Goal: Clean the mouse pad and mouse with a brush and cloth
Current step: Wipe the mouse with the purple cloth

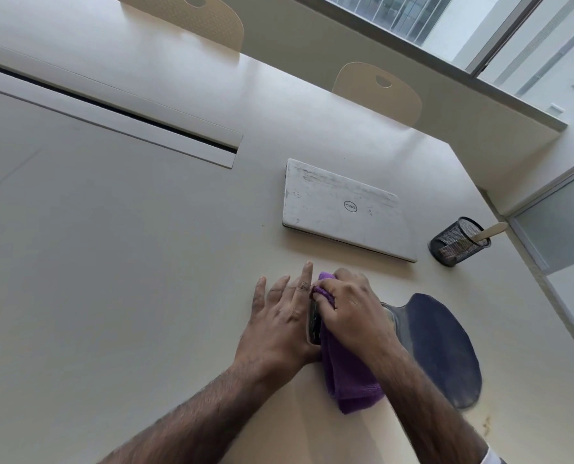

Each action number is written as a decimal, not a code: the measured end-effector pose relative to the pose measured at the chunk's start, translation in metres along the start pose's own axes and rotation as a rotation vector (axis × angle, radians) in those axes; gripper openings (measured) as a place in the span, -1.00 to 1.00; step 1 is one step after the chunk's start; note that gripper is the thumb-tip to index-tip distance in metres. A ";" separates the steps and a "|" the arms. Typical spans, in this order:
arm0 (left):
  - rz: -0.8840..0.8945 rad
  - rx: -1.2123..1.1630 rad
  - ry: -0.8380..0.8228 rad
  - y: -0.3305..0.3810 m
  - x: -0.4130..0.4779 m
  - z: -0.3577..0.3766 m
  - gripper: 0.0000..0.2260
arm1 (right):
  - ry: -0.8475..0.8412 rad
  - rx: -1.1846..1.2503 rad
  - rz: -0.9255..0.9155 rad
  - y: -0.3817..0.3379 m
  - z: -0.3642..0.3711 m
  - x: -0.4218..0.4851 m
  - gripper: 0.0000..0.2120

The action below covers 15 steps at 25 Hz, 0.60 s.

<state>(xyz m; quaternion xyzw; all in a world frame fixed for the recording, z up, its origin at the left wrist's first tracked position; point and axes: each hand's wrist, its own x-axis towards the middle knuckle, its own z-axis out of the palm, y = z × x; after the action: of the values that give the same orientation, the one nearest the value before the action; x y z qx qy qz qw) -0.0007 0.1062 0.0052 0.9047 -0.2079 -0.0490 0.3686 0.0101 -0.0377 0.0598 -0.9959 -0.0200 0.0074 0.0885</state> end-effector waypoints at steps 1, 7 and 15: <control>-0.002 0.004 -0.015 0.001 0.000 -0.001 0.10 | 0.003 0.002 -0.011 -0.001 -0.001 -0.004 -0.74; 0.032 0.041 -0.076 -0.004 0.003 0.001 0.09 | 0.049 0.052 -0.128 -0.002 -0.002 -0.041 -0.68; 0.055 0.044 -0.047 -0.005 0.003 0.000 0.05 | 0.128 0.419 -0.088 0.005 0.006 -0.085 -0.78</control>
<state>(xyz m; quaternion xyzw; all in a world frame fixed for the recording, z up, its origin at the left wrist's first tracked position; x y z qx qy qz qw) 0.0040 0.1077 0.0021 0.9053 -0.2422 -0.0555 0.3446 -0.0751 -0.0448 0.0536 -0.9523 -0.0556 -0.0557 0.2949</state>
